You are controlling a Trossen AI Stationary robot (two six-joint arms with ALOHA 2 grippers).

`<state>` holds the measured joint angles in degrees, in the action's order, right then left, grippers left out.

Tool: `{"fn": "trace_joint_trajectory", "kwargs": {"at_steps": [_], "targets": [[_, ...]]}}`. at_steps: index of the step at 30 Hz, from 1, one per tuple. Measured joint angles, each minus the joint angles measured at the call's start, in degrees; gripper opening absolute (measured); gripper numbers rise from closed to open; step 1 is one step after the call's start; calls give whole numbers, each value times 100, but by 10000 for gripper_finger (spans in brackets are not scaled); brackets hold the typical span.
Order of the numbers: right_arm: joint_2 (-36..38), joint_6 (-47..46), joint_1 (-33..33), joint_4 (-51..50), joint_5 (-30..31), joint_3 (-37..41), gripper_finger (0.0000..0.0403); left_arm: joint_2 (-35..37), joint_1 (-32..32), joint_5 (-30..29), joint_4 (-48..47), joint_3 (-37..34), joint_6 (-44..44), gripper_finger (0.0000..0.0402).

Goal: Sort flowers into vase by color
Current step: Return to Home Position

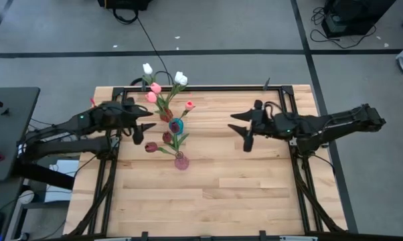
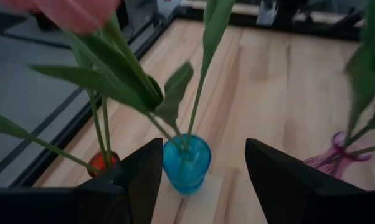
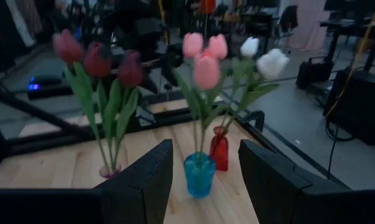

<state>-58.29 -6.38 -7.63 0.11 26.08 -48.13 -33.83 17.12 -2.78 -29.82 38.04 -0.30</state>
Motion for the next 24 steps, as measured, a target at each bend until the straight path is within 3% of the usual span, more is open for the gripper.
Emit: {"fn": "trace_joint_trajectory", "kwargs": {"at_steps": [6, 11, 17, 24], "targets": [[874, -97, 179, 1103, -19, 1336, 194, 782, 0, 8, 54, -82, -48, 231], [1594, -147, 362, 1992, -46, 2340, 194, 1480, 0, 177, 724, -702, -476, 231], [2573, -314, 780, 2085, -465, 2949, 191, 2013, -20, 379, 1791, -1502, -904, 231], [3271, -398, 1198, 2080, -1242, 3295, 181, 2090, -74, 347, 3219, -2345, -1032, 231]]}}
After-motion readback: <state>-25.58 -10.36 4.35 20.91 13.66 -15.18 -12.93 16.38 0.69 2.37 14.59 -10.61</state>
